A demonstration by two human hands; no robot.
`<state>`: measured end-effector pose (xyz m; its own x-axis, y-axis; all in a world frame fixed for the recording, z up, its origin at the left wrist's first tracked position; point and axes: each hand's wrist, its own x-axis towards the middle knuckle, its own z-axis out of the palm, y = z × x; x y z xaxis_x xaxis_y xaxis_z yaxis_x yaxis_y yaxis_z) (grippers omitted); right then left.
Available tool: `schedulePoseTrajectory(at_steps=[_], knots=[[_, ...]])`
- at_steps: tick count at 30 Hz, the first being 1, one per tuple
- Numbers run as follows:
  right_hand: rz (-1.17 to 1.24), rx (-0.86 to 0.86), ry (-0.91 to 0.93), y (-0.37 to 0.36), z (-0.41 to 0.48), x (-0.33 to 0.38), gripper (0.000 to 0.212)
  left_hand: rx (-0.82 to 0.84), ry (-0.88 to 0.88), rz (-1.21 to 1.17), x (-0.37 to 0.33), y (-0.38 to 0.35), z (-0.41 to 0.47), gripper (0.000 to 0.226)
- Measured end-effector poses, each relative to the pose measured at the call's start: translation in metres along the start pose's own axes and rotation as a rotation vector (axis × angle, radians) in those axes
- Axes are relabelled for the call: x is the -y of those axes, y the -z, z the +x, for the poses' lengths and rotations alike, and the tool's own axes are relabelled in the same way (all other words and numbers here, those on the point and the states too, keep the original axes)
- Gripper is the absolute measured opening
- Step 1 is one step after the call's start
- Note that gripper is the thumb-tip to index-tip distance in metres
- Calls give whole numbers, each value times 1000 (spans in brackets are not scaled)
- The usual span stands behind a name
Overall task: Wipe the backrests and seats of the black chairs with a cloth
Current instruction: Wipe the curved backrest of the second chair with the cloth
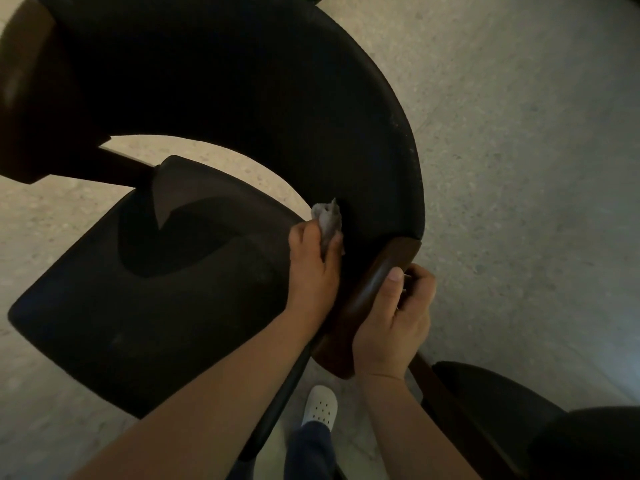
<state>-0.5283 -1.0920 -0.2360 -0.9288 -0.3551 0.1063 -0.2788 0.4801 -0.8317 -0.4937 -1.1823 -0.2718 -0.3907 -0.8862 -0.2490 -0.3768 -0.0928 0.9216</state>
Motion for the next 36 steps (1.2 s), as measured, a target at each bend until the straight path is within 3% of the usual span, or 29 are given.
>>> schedulePoseTrajectory(at_steps=[5, 7, 9, 13, 15, 20, 23, 28, 36], knots=[[12, 2, -21, -1, 1, 0, 36, 37, 36, 14, 12, -1, 11, 19], [18, 9, -22, 0, 0, 1, 38, 116, 125, 110, 26, -1, 15, 14], [22, 17, -28, 0, 0, 2, 39, 175, 164, 215, 36, 3, 16, 24], [23, 25, -14, 1, 0, 3, 38, 140, 188, 40, 19, 30, 15, 10], [25, 33, -16, 1, -1, 3, 41, 121, 104, -45, -6, 42, 15, 23], [18, 51, -43, 1, 0, 5, 41, -85, -434, 60, -79, 44, 16, 23], [26, 60, -72, 1, 0, 7, 39, -90, -568, 65, -106, 28, 21, 27], [-12, 47, -61, -1, 0, 5, 30, -79, -629, 341, -108, 1, 35, 35], [-23, 41, -45, 0, 1, 6, 32, -168, -412, 62, -95, -1, 35, 29]])
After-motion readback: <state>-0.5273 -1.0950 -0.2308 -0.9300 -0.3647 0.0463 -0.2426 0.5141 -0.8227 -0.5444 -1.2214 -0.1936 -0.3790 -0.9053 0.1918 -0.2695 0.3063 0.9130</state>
